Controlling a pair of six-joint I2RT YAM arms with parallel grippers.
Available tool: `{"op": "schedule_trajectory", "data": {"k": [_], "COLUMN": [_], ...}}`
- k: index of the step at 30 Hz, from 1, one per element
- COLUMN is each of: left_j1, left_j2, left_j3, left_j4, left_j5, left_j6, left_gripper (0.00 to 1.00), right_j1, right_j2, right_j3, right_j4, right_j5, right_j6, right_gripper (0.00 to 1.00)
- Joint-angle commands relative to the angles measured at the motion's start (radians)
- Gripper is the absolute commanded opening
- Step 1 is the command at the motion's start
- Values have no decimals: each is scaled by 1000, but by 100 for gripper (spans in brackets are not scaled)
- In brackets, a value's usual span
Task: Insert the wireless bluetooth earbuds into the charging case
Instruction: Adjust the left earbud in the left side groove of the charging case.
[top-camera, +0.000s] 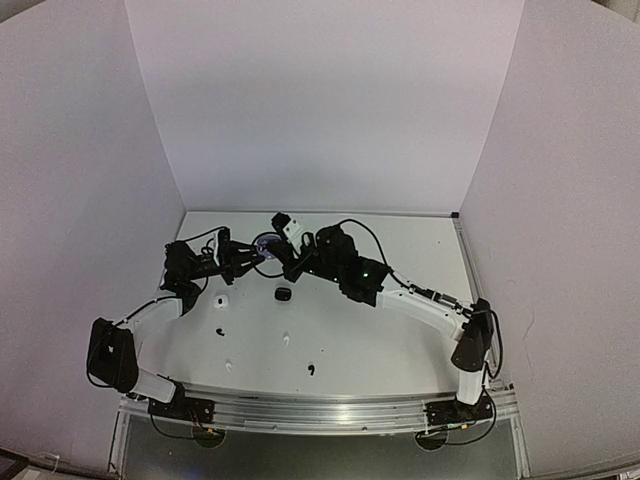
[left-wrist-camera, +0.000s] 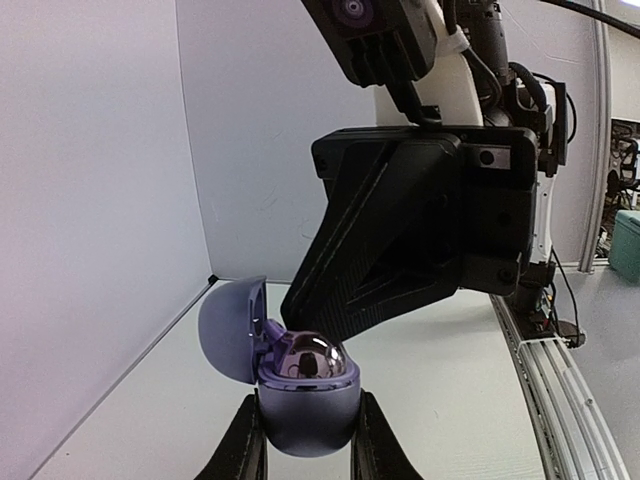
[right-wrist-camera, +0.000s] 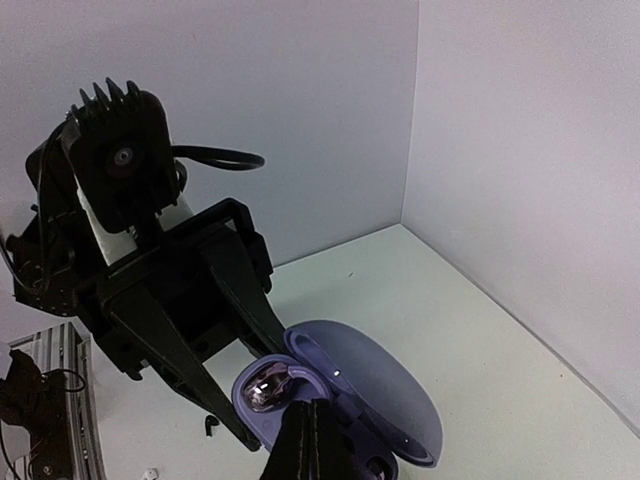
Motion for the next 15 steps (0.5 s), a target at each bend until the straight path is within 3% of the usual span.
{"op": "schedule_trajectory", "data": {"k": [1, 15], "left_j1": [-3, -4], "left_j2": [-6, -10], "left_j3": [27, 25], "left_j4": [74, 72], "left_j5": [3, -11], "left_j6": [-10, -20], "left_gripper": [0, 0], "right_j1": [4, 6], "right_j2": [-34, -29], "right_j3": [-17, -45], "right_j4": [87, 130], "right_j5": [76, 13], "right_j6": [9, 8], "right_gripper": [0, 0]}}
